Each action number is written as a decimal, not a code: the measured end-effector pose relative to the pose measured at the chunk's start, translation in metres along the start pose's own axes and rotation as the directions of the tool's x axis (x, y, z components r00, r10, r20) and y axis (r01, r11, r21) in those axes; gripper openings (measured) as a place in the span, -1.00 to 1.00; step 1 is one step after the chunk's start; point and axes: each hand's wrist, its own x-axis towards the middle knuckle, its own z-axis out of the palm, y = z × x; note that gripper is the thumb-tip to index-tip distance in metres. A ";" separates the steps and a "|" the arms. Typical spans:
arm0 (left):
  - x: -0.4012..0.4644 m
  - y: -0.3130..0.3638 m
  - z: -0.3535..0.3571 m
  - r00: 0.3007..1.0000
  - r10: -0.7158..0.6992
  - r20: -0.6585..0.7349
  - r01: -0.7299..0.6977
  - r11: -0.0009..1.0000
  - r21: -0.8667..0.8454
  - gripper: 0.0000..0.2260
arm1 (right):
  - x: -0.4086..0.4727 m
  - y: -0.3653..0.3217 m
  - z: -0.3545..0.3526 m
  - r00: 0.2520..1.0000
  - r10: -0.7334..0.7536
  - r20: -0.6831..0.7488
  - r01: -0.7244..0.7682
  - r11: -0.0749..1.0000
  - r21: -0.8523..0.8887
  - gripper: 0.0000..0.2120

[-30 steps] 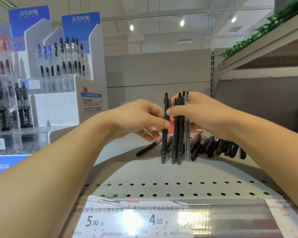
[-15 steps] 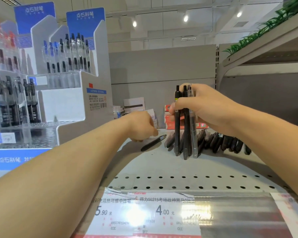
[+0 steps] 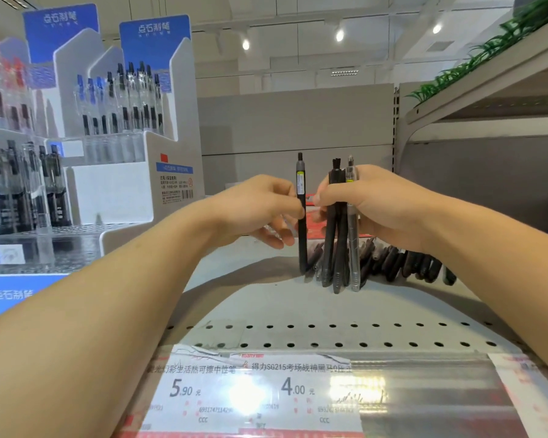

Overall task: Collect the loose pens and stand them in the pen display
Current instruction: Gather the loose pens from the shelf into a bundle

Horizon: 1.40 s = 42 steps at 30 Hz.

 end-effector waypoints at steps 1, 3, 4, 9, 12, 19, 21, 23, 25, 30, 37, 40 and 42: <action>-0.003 0.004 0.001 0.999 0.027 0.022 -0.027 1.000 -0.006 -0.79 | 0.001 0.000 -0.001 1.000 -0.005 -0.001 0.005 1.000 -0.010 -0.79; -0.006 0.008 0.006 0.996 0.064 0.070 -0.065 0.998 0.019 -0.78 | 0.002 0.002 -0.002 1.000 -0.004 0.004 0.004 1.000 -0.008 -0.85; -0.006 0.009 0.009 0.993 0.077 0.089 -0.081 0.996 0.044 -0.79 | 0.002 0.002 -0.003 1.000 0.000 0.004 0.000 1.000 -0.005 -0.92; -0.003 0.010 0.014 0.984 0.140 0.112 -0.151 0.984 0.097 -0.88 | 0.002 0.004 -0.002 1.000 -0.016 -0.019 0.016 1.000 -0.022 -0.87; 0.003 0.004 0.010 0.993 0.110 0.043 -0.115 0.987 0.115 -0.87 | 0.003 0.004 -0.004 0.998 -0.005 -0.057 0.004 1.000 -0.023 -0.93; 0.034 -0.022 0.030 0.999 0.012 -0.044 0.015 0.816 0.577 -0.89 | 0.002 0.004 -0.005 1.000 -0.011 -0.001 0.011 0.996 0.085 -0.89; 0.041 -0.022 0.041 0.999 -0.027 0.044 -0.009 0.749 0.663 -0.85 | 0.003 0.006 -0.005 0.999 -0.014 0.044 0.009 0.995 0.100 -0.87; 0.043 -0.022 0.047 0.994 -0.051 0.100 -0.034 0.710 0.703 -0.84 | 0.004 0.006 -0.005 0.998 -0.001 0.067 -0.007 0.994 0.111 -0.87; 0.043 -0.022 0.048 0.991 -0.070 0.113 -0.034 0.688 0.725 -0.82 | 0.004 0.005 -0.005 0.998 0.007 0.064 -0.014 0.993 0.120 -0.88; 0.040 -0.020 0.026 0.969 -0.225 0.097 0.121 0.783 0.610 -0.94 | 0.002 0.004 -0.008 0.999 0.013 0.038 -0.016 0.996 0.089 -0.90; 0.021 -0.026 0.007 0.926 -0.375 0.048 0.316 0.838 0.444 -0.68 | 0.002 0.003 -0.009 0.999 0.026 0.042 -0.030 0.994 0.102 -0.86; 0.020 -0.025 0.005 0.951 -0.308 -0.010 0.289 0.881 0.374 -0.74 | 0.002 0.004 -0.007 0.999 0.035 0.015 -0.036 0.997 0.074 -0.87; 0.017 -0.020 0.000 0.971 -0.233 -0.058 0.239 0.916 0.322 -0.78 | 0.002 0.005 -0.007 0.998 0.057 -0.026 -0.056 0.998 0.039 -0.93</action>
